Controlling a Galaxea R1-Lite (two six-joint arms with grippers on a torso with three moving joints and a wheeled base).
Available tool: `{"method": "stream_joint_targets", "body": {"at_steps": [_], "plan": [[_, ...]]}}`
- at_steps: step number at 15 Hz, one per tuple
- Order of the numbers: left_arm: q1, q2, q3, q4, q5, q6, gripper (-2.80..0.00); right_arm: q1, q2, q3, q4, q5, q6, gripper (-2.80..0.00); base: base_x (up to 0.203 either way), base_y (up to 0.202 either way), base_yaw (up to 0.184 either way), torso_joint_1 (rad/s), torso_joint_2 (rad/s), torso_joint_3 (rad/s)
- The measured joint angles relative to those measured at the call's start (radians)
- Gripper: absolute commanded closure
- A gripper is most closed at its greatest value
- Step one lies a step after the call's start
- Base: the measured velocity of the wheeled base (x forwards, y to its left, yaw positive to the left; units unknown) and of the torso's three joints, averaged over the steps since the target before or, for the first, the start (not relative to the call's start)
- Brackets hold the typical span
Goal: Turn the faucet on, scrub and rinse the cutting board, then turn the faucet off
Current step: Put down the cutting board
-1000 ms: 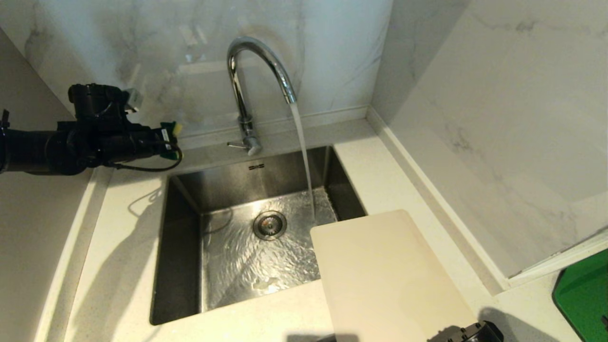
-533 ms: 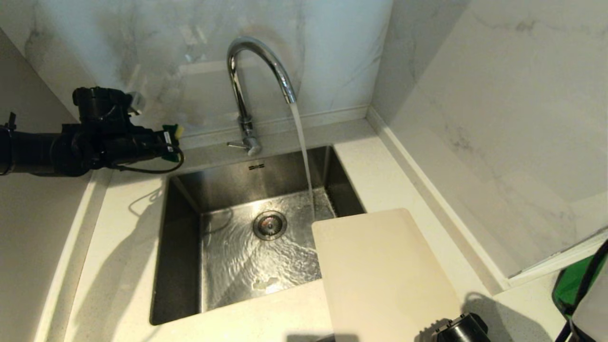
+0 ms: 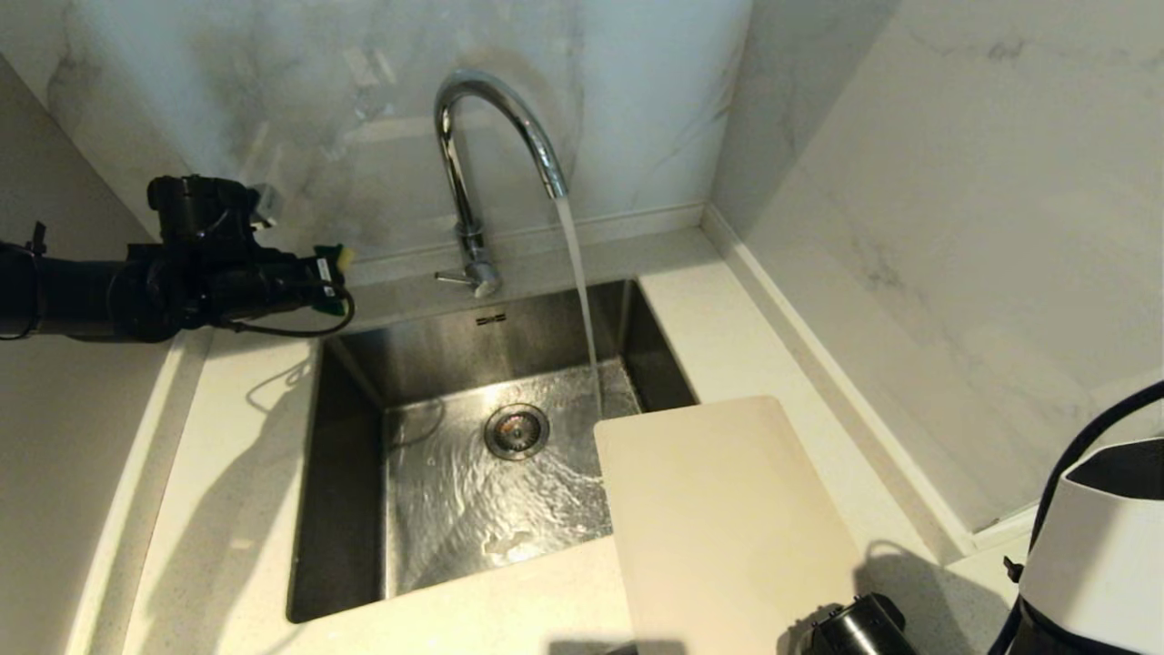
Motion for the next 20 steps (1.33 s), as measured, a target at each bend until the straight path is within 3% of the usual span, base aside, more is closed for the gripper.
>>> {"method": "stream_joint_targets", "body": {"at_steps": [7,8,20], "plan": [[0.012,0.006,-0.004,-0.010,-0.004,-0.001,0.00,-0.003,0.039,-0.046,-0.002,0.010,0.001,0.00,0.000,0.000,0.000,0.000,0.00,0.000],[0.012,0.007,-0.004,-0.010,-0.004,-0.001,0.00,-0.003,0.041,-0.048,-0.001,0.018,0.001,-2.80,0.000,0.000,0.000,0.000,0.00,0.000],[0.014,-0.051,0.020,-0.001,0.015,-0.005,0.00,0.005,-0.071,-0.043,-0.001,0.026,-0.010,-2.80,0.000,0.000,0.000,0.000,0.00,0.000]]}}
